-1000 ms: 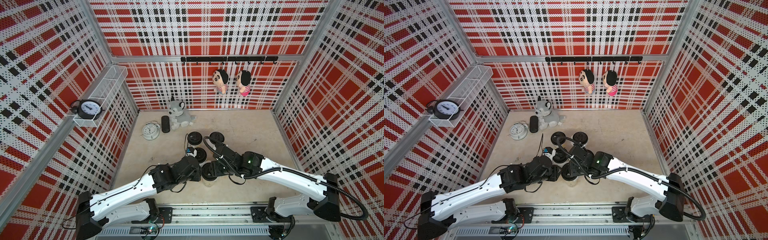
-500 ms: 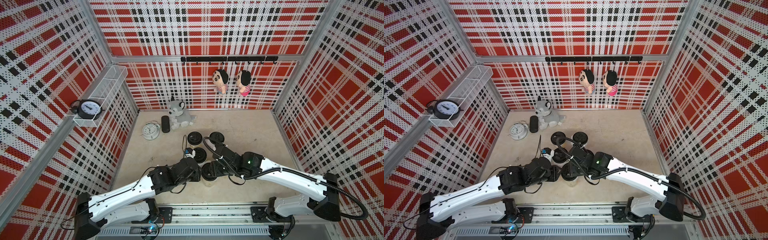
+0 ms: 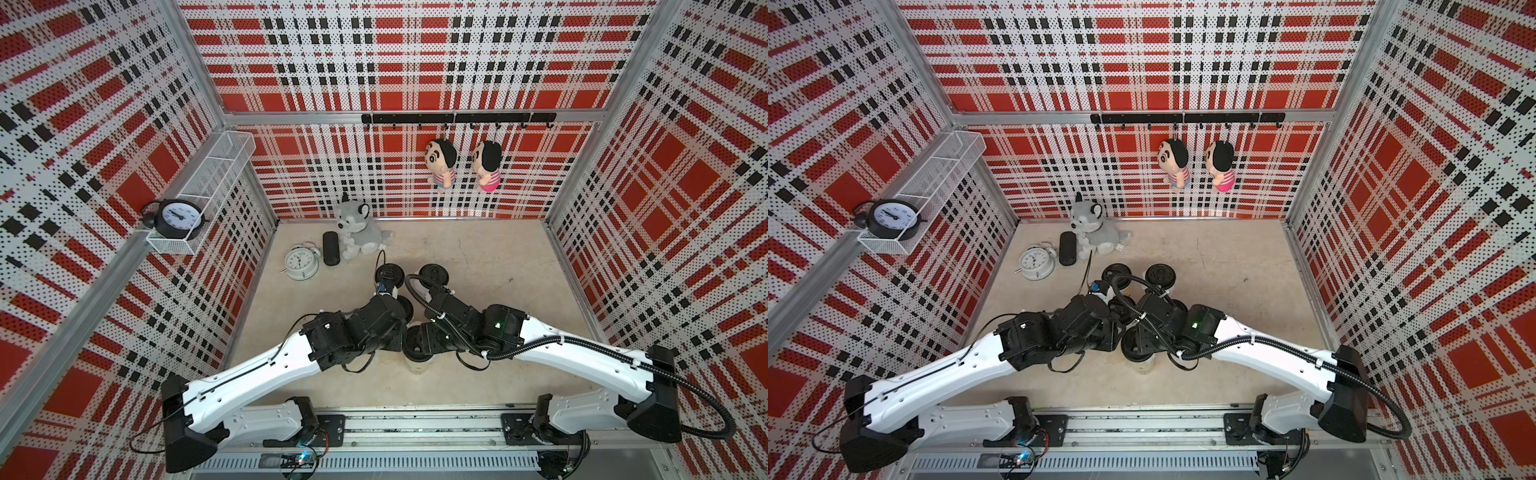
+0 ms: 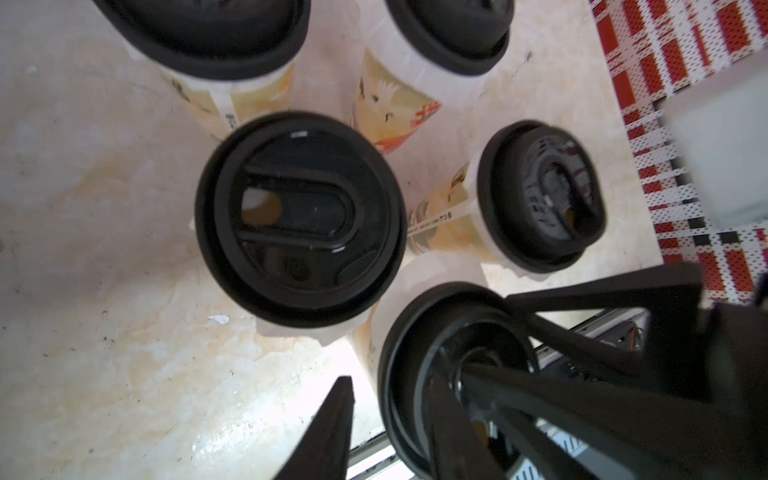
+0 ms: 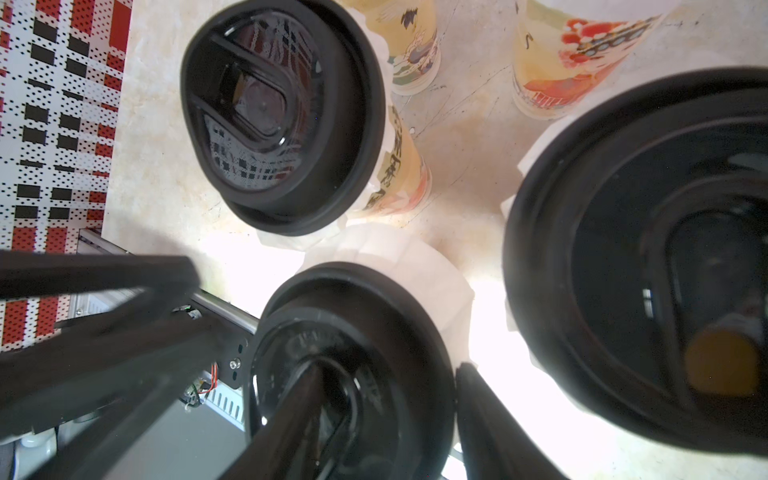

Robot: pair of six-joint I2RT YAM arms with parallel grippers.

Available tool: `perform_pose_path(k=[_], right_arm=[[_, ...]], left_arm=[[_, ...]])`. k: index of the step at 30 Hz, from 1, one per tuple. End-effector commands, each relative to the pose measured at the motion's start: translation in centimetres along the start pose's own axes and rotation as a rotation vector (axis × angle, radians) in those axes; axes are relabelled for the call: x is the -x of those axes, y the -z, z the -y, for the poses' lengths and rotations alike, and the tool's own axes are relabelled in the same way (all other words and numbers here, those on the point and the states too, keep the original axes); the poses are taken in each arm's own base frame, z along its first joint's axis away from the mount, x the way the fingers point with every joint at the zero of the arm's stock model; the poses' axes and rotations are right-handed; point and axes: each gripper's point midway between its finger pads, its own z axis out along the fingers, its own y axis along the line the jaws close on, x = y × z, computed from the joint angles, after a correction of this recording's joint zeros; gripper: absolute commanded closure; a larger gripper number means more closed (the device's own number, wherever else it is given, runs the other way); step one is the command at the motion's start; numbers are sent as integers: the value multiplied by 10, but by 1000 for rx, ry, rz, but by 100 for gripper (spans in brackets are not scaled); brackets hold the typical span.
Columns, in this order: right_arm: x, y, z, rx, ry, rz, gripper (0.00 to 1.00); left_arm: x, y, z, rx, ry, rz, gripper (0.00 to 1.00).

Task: Put the leak-proof paper on the milk tea cups
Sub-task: Secure the cup lid on the cup.

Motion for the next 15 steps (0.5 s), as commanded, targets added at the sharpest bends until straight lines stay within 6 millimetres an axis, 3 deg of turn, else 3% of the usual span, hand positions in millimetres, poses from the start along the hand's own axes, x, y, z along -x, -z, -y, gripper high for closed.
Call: perform_pose_path(k=[1, 15], right_arm=[[-30, -12, 24, -121, 30, -123, 42], [-14, 7, 20, -130, 28, -73, 39]], left_arm=[[13, 6, -1, 6, -32, 31, 65], [14, 4, -4, -5, -32, 35, 65]])
